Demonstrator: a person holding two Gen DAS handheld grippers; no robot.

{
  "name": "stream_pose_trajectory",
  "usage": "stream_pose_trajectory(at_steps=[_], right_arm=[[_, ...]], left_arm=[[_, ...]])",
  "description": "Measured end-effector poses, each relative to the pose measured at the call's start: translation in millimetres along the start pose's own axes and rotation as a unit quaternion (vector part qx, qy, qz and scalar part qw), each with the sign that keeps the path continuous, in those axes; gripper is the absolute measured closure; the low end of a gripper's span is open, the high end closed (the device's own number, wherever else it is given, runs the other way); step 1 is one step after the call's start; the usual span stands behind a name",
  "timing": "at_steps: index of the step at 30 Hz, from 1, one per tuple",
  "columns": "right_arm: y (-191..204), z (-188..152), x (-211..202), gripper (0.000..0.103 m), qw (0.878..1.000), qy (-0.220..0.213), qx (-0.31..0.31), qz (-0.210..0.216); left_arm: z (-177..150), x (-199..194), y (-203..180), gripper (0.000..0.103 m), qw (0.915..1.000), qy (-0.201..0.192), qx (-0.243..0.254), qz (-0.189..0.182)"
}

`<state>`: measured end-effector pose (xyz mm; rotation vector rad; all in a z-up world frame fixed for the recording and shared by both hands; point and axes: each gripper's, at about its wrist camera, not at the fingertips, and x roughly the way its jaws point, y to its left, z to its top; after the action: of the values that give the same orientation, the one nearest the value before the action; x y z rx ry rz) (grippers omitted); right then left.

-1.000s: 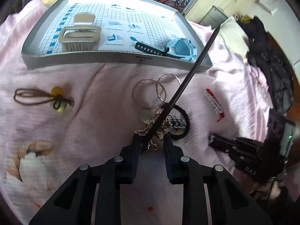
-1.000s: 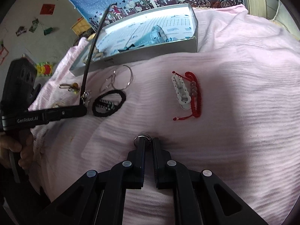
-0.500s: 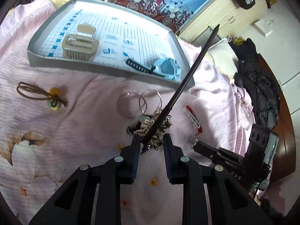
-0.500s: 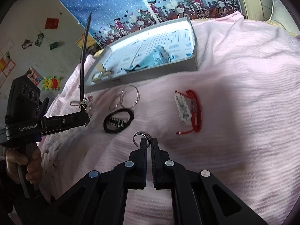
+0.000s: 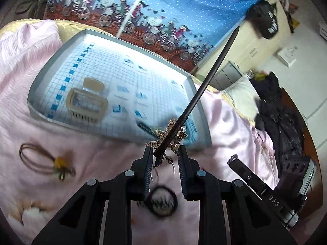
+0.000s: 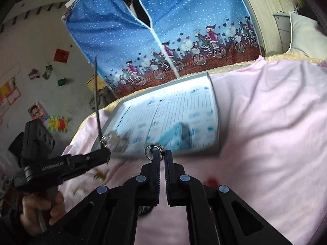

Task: Organize jewelry
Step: 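Carry the hairpin into the tray and open the left tool while the right tool drops the ring there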

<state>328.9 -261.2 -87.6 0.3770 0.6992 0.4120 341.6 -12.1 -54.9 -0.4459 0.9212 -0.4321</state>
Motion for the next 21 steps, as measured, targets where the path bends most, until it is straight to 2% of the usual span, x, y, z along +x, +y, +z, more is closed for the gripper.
stream_pose_trajectory(at_steps=[3,8,15,21], right_arm=[[-4,6,22,0.098,1.0,0.004,0.001,-0.011],[-13,8,46,0.098,0.999,0.019,0.004,-0.032],[-18,2,60,0.098,0.998,0.038,-0.003,-0.042],[-16,1,59,0.097,0.998,0.038,-0.008,-0.044]], left_arm=[[12,14,4,0.082,0.9997,-0.001,-0.006,0.022],[23,35,14,0.082,0.9996,-0.002,-0.01,0.026],[18,54,26,0.082,0.9991,0.018,-0.006,0.037],[17,50,27,0.082,0.9991,0.018,-0.006,0.037]])
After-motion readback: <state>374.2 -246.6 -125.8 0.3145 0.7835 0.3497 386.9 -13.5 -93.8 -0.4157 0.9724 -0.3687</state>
